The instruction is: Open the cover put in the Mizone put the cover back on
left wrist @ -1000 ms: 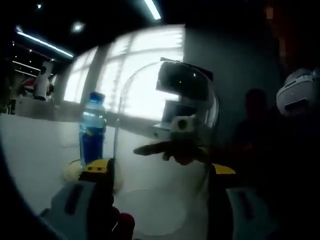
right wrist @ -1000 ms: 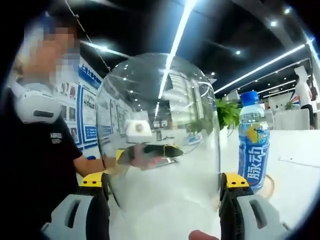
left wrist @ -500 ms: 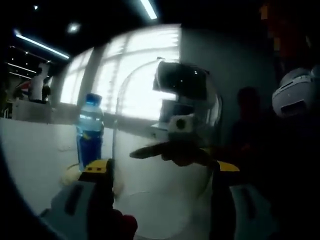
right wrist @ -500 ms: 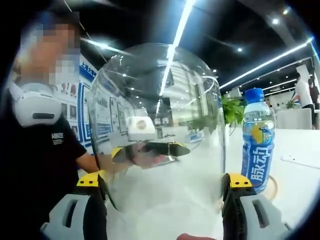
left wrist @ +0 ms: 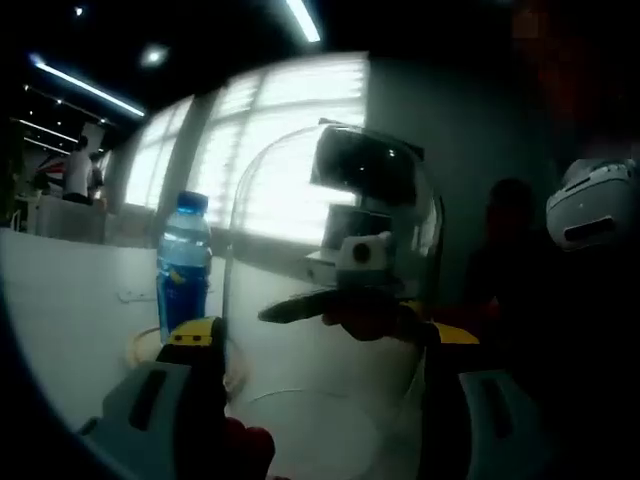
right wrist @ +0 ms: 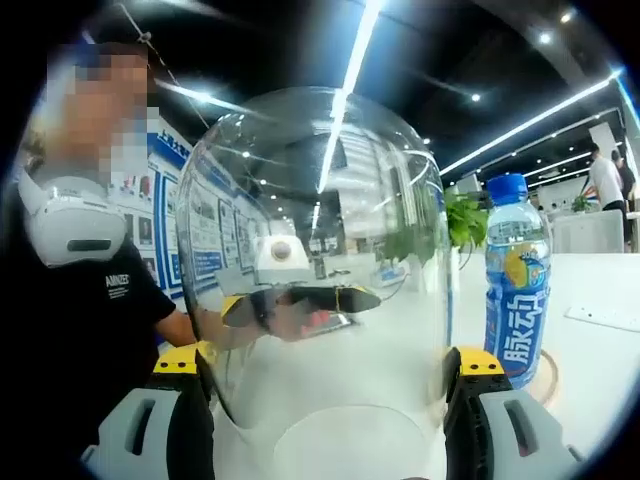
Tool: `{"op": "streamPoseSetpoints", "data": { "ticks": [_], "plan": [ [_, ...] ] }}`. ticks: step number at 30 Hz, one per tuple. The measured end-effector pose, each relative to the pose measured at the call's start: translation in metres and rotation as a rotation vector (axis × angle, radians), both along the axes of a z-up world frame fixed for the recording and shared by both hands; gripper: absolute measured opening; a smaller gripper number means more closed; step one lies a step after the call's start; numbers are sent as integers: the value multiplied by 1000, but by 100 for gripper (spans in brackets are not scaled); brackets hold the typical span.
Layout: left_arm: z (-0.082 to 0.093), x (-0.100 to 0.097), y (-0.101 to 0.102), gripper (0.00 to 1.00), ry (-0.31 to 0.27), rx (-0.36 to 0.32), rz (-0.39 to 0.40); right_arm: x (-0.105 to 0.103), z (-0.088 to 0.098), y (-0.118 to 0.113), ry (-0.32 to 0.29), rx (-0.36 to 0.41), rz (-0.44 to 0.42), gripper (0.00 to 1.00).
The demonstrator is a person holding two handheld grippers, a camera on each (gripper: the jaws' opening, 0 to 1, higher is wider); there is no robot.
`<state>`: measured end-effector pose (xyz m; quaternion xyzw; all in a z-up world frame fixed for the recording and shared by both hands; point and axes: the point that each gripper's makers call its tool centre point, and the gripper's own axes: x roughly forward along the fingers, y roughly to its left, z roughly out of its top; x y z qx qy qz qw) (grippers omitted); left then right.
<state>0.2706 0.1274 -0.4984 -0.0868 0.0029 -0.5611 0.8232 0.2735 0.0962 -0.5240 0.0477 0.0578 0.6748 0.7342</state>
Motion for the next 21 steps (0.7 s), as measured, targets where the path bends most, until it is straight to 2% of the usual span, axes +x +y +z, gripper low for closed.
{"op": "streamPoseSetpoints", "data": {
  "ticks": [6,11,17,21],
  "plan": [
    [10,-2,0,67,1,24,8,-7,3,1,14,-43,26,89],
    [23,-2,0,67,-17,9,15,-16,13,2,28,-16,30,89],
    [42,-6,0,67,-39,-12,17,-17,36,-3,9,35,7,89],
    [63,-8,-1,67,-50,-19,20,-16,60,-6,-17,69,-12,89]
  ]
}}
